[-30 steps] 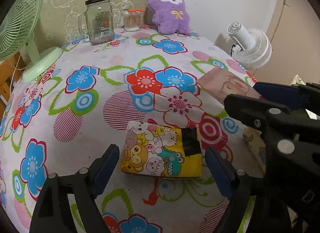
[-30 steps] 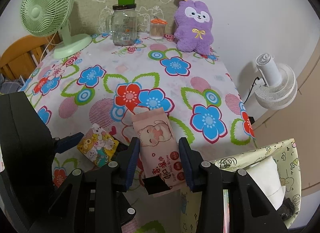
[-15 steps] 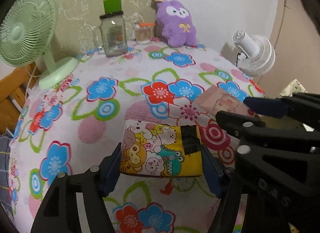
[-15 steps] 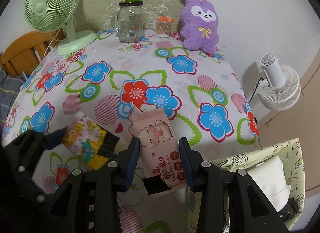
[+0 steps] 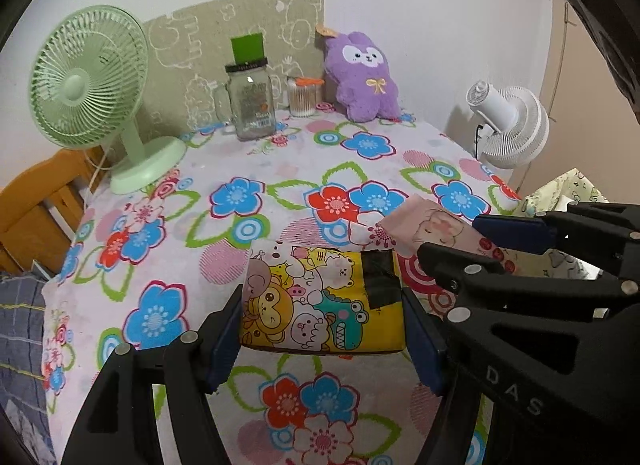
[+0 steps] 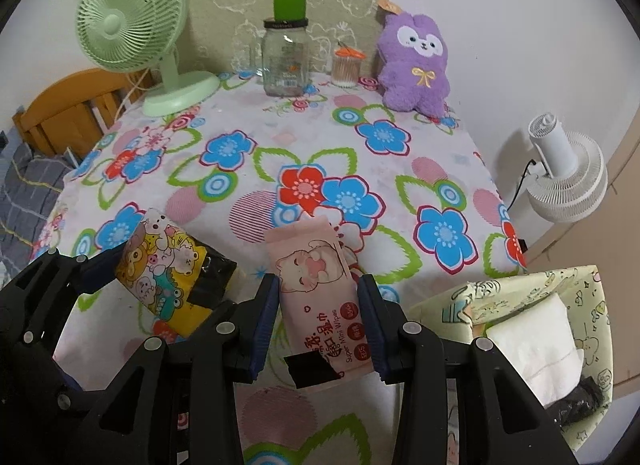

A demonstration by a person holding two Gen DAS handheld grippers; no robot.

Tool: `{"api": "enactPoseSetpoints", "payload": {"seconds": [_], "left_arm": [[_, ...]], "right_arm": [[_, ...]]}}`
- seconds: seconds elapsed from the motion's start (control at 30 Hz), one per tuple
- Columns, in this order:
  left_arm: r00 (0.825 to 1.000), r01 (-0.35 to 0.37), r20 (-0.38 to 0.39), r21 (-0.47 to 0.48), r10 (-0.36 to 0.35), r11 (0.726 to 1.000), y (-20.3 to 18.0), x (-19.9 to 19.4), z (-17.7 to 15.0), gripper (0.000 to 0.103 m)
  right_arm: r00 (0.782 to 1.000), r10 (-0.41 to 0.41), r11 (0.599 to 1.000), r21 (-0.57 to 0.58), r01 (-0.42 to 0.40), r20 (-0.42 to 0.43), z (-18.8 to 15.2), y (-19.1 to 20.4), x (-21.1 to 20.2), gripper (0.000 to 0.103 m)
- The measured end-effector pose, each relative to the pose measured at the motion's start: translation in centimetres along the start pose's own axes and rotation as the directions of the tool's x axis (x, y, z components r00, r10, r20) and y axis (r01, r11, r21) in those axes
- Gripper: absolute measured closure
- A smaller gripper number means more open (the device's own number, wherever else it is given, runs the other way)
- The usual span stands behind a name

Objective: Organize soft objects
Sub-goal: 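Carry the wet-wipe pack and tissue pack over the fabric box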

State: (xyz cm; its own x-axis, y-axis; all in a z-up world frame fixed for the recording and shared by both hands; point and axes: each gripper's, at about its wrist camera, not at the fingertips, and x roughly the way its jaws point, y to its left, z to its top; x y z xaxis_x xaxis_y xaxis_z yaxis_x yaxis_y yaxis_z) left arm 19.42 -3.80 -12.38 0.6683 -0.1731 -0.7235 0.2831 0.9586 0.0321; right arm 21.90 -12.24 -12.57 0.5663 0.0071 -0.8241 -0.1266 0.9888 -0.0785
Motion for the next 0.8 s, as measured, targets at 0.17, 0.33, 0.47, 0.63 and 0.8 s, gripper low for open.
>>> {"api": "enactPoseSetpoints", "payload": {"seconds": [0.17,0.33,0.47,0.63,0.8], "left_arm": [[0.999,-0.015,0.031,0.005,0.015,1.0,-0.3,-2.0,-0.2,0.03],[0.998,-0.019,0.063,0.004,0.019,1.0,-0.7,-4.0,-0.3,0.03],[0.996,-0.02,0.086,-0.001,0.02,1.0,-1.1,-5.5,-0.5,0.03],[0.993,-0.027,0.113,-0.007,0.028,1.0,-1.8,-7.2,-0.6,0.03],[0.99,-0.037,0.138,-0.014,0.038,0.999,-2.8,-8.8,-0.7,0.03]], "right_arm": [[0.999,0.008,1.0,-0.003,-0.008,0.038,-0.4,0.3,-1.9,0.06],[0.997,0.017,1.0,-0.003,-0.016,0.076,-0.9,0.5,-4.0,0.06],[0.994,0.021,1.0,-0.004,-0.021,0.108,-1.4,0.5,-5.7,0.06],[0.989,0.032,0.999,0.002,-0.032,0.145,-2.1,0.2,-7.7,0.06],[0.982,0.042,0.999,0.014,-0.046,0.185,-2.8,-0.4,-9.4,0.06]]}}
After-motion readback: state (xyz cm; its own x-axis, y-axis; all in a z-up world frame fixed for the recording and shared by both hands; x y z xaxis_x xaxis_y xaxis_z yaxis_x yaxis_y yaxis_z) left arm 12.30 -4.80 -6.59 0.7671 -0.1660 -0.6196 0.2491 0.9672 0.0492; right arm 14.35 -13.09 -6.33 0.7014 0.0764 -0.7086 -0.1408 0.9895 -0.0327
